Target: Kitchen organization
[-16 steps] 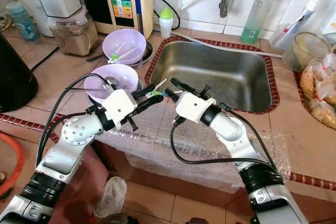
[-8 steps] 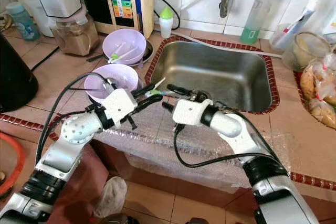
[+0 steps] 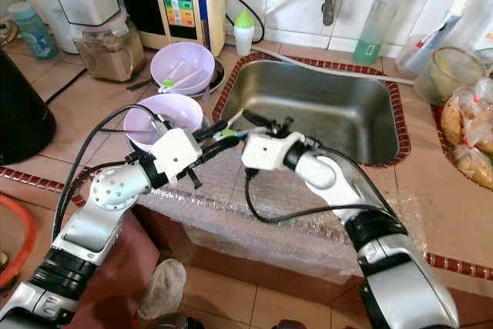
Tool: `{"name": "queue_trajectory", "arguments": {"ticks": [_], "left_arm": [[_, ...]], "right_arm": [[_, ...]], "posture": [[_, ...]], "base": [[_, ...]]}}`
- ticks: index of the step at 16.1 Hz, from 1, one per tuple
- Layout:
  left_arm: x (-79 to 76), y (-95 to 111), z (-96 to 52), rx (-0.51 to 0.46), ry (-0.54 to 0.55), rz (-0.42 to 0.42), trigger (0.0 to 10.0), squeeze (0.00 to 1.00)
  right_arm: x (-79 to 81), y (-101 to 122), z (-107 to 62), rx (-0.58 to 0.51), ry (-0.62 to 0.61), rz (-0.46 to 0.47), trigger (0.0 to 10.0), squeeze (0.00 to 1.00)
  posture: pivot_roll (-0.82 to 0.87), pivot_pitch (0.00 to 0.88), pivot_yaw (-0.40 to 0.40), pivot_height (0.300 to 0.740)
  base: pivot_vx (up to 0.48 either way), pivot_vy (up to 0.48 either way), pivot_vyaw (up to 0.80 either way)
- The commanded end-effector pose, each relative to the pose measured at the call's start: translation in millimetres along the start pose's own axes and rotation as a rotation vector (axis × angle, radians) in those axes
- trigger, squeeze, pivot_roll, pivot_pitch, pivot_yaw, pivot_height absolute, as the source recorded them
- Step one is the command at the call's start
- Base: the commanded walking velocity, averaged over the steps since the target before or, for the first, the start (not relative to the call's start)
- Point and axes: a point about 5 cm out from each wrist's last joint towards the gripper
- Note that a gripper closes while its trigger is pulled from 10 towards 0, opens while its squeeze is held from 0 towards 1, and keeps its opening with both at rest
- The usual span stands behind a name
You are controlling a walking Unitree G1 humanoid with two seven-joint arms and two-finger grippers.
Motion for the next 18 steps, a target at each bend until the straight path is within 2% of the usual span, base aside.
{"name": "queue_trajectory", "arguments": {"ticks": [1, 9, 15, 16, 18], "left_arm": [[2.2, 5, 2.2, -0.014, -0.010, 0.025, 10.0, 0.00], [2.4, 4, 4.0, -0.014, -0.012, 0.032, 10.0, 0.00], [1.7, 4, 5.8, -0.022, -0.011, 0.029, 10.0, 0.00], [2.2, 4, 5.1, -0.028, -0.005, 0.004, 10.0, 1.00], [3.3, 4, 4.5, -0.034, 0.000, 0.000, 10.0, 1.00]], "right_arm": [[-4.4, -1, 2.3, 0.010, -0.021, -0.005, 0.0, 0.00], [-1.7, -4, 4.0, 0.012, -0.036, -0.005, 0.0, 0.00], [-7.4, -7, 2.9, 0.018, -0.064, -0.026, 0.0, 0.00], [-10.2, -7, 3.3, 0.018, -0.082, -0.043, 0.0, 0.00], [-16.8, -8, 3.5, 0.020, -0.116, -0.064, 0.0, 0.00]], "posture": [[-0.02, 0.010, 0.030, 0.740], [-0.02, 0.006, 0.032, 0.740], [-0.03, 0.005, 0.035, 0.740], [-0.03, 0.004, 0.033, 0.740], [-0.03, 0.000, 0.030, 0.740]], "base": [[0.000, 0.000, 0.00], [0.000, 0.000, 0.00], [0.000, 0.000, 0.00], [0.000, 0.000, 0.00], [0.000, 0.000, 0.00]]}}
Point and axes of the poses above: a point about 5 cm out from each wrist's last joint towards the gripper, its own z axis pointing out of the wrist towards the gripper, its own y axis along the axis of the wrist's last joint, x = y × z, and after that the axes turned 6 degrees about z, right-handed
